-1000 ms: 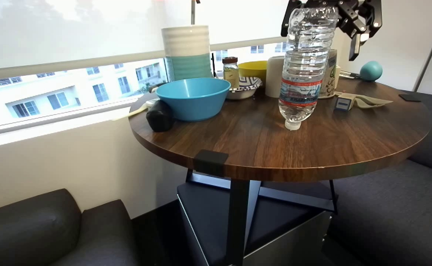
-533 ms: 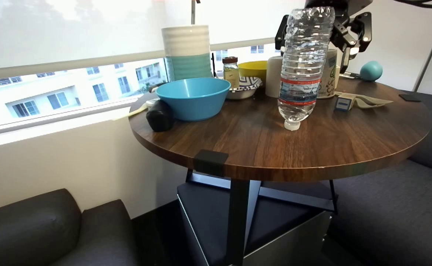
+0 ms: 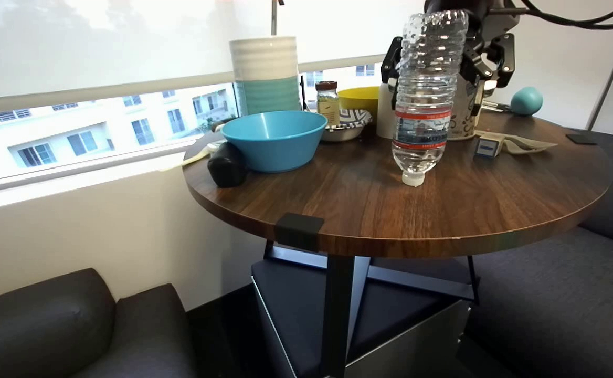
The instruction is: Pick up the water bottle and place it the right way up on the table
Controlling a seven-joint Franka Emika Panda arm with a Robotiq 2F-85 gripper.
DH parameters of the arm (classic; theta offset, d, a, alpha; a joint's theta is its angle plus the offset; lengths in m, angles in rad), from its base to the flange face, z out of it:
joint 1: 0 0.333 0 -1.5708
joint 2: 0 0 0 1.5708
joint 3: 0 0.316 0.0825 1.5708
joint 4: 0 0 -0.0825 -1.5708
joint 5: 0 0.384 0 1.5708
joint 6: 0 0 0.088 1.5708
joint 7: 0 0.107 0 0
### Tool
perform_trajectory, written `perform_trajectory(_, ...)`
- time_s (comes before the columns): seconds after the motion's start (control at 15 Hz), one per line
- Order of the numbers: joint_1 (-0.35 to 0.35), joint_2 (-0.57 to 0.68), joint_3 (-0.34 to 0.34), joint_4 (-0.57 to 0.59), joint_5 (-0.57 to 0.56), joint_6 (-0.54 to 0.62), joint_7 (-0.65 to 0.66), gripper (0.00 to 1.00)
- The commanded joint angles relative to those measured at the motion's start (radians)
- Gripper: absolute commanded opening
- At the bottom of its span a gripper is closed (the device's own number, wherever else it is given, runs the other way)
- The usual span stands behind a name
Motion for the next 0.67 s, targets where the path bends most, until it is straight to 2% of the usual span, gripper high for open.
perform_trajectory(0.0,0.000,0.025,-0.003,0.000,0.062,-0.024,0.001,1.00)
perform_trajectory(0.33,-0.001,0.048,-0.007,0.001,0.107,-0.057,-0.008,1.00)
perform_trajectory(0.4,-0.001,0.052,-0.007,0.002,0.114,-0.063,-0.009,0.97)
perform_trajectory(0.53,-0.001,0.057,-0.008,0.001,0.128,-0.069,-0.008,0.85)
perform_trajectory(0.6,-0.001,0.058,-0.009,0.001,0.132,-0.071,-0.007,0.69)
